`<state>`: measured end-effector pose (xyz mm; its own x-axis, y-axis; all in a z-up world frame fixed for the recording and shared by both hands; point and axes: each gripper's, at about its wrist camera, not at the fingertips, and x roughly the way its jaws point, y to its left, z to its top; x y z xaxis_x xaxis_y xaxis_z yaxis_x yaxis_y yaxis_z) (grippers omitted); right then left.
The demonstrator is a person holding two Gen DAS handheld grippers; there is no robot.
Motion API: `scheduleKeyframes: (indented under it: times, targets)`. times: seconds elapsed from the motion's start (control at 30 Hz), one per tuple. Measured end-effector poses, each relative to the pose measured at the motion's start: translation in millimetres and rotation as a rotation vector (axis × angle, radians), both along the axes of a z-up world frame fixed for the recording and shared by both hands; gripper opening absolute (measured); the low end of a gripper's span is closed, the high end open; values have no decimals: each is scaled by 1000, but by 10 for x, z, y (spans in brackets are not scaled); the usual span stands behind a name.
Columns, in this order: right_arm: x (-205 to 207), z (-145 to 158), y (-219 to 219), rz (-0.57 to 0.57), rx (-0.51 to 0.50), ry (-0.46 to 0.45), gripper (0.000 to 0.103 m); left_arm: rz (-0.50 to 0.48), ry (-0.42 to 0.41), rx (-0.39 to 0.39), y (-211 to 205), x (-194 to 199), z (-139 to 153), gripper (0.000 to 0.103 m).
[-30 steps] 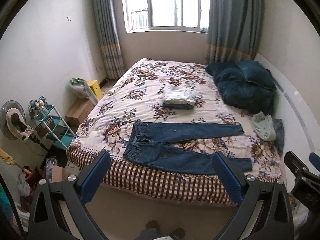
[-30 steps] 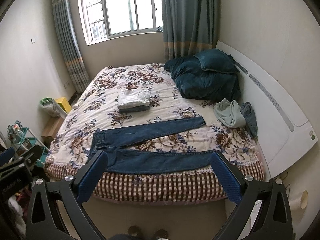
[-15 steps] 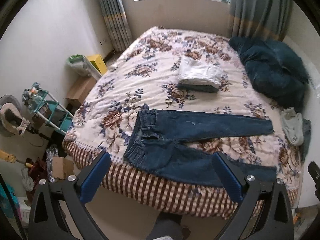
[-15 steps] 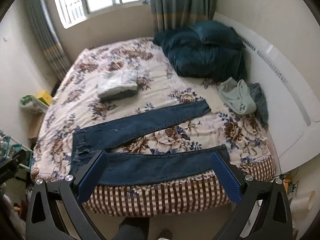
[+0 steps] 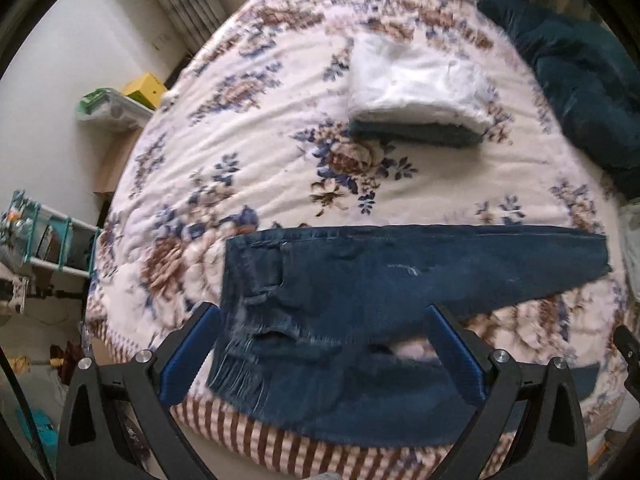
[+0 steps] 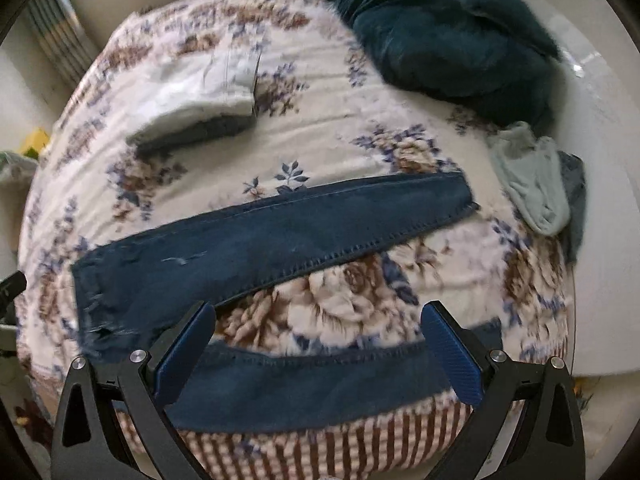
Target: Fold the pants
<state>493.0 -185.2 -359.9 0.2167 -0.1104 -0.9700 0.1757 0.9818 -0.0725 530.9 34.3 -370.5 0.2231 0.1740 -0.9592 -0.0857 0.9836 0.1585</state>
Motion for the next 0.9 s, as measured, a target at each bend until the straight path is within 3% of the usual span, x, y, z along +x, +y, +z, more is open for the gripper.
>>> scheduleKeyframes:
  times: [0.13, 0.23, 0.3, 0.4, 0.53, 0.73, 0.77, 0.83, 0.9]
  targets:
    - [688, -950, 94, 92, -21, 85, 103, -101, 76, 21, -168, 484, -823, 103]
    - [1034, -1624, 173, 175, -32, 176, 103, -260, 162, 63, -404, 769, -1519, 102]
    - [1298, -2114, 267, 252, -42, 239, 103, -348, 221, 66, -521, 912, -1872, 97]
    - [1435, -2609, 435, 376, -75, 323, 103, -467, 325, 51, -663, 1082, -2342, 93]
    - [1749, -3148, 603, 566, -138, 430, 103, -578, 418, 38, -696, 1244, -2661, 93]
    - [2046, -3562, 679, 763, -126, 539, 103, -676, 478, -36, -692, 1412, -2683, 91]
    - [2077, -3623, 677, 775, -107, 560, 98, -689, 480, -51, -698, 1424, -2667, 85]
    - [2148, -3712, 678, 776, -28, 582, 77, -706, 479, -71, -698, 1430, -2596, 71]
    - [2192, -3721, 672, 763, 7, 575, 38, -695, 466, -83, -694, 1496, -2503, 43]
